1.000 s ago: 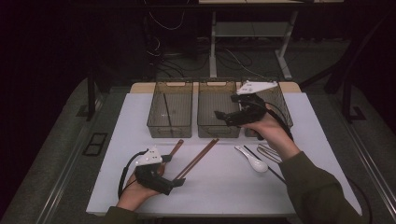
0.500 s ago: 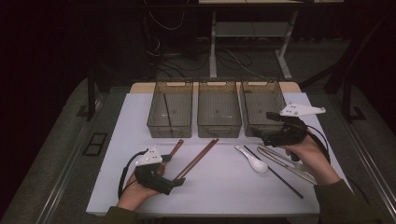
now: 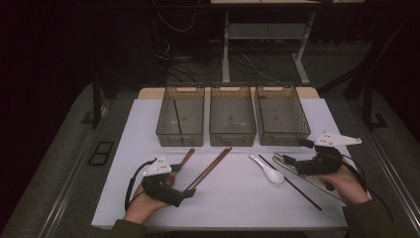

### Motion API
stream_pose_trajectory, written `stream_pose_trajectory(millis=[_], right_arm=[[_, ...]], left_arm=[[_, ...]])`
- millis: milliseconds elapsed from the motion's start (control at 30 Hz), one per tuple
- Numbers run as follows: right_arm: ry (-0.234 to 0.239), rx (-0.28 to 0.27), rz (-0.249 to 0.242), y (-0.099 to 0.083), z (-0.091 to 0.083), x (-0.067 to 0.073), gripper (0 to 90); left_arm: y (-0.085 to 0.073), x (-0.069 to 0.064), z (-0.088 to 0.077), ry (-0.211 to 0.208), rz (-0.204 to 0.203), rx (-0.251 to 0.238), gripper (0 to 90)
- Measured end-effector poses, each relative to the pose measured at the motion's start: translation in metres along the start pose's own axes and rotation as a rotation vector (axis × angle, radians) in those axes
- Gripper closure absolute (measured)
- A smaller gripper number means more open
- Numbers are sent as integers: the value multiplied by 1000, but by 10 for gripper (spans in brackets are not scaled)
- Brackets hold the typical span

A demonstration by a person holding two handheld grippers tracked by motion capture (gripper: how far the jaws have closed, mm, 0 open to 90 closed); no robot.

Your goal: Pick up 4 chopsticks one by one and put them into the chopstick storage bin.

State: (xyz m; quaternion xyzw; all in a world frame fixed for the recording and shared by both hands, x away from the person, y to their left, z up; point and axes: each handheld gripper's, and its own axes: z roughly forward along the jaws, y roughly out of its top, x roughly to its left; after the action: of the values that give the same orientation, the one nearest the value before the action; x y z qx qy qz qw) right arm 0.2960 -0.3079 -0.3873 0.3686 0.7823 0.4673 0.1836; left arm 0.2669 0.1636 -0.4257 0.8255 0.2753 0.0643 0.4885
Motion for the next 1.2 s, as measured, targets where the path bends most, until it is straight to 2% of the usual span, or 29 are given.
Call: stream_pose_trajectory(millis=[333, 400, 567, 633, 833, 1000, 1067, 1133, 1200], right_arm=[[-10, 33, 23, -29, -8, -1, 133], [-11, 40, 23, -32, -10, -1, 133], [-17, 49, 61, -40, -13, -1, 121], [-15, 56, 63, -43, -15, -2, 142], [-13, 131, 75, -56, -20, -5, 144], [42, 218, 66, -61, -20, -2, 144], [25, 249, 64, -62, -18, -1, 187], [13, 255, 66, -63, -17, -2, 254], [-1, 264, 58, -63, -16, -3, 359]], left_arm=[[0, 0, 0, -2, 2, 1, 3], [0, -1, 0, -2, 2, -2, 3], [1, -2, 1, -6, 7, 2, 3], [1, -2, 0, -4, 8, 4, 3], [0, -1, -1, -3, 7, 4, 2], [1, -2, 0, -6, 14, 5, 3], [1, -1, 0, -5, 10, 7, 2], [1, -2, 0, -5, 10, 7, 2], [1, -2, 0, -5, 9, 6, 3]])
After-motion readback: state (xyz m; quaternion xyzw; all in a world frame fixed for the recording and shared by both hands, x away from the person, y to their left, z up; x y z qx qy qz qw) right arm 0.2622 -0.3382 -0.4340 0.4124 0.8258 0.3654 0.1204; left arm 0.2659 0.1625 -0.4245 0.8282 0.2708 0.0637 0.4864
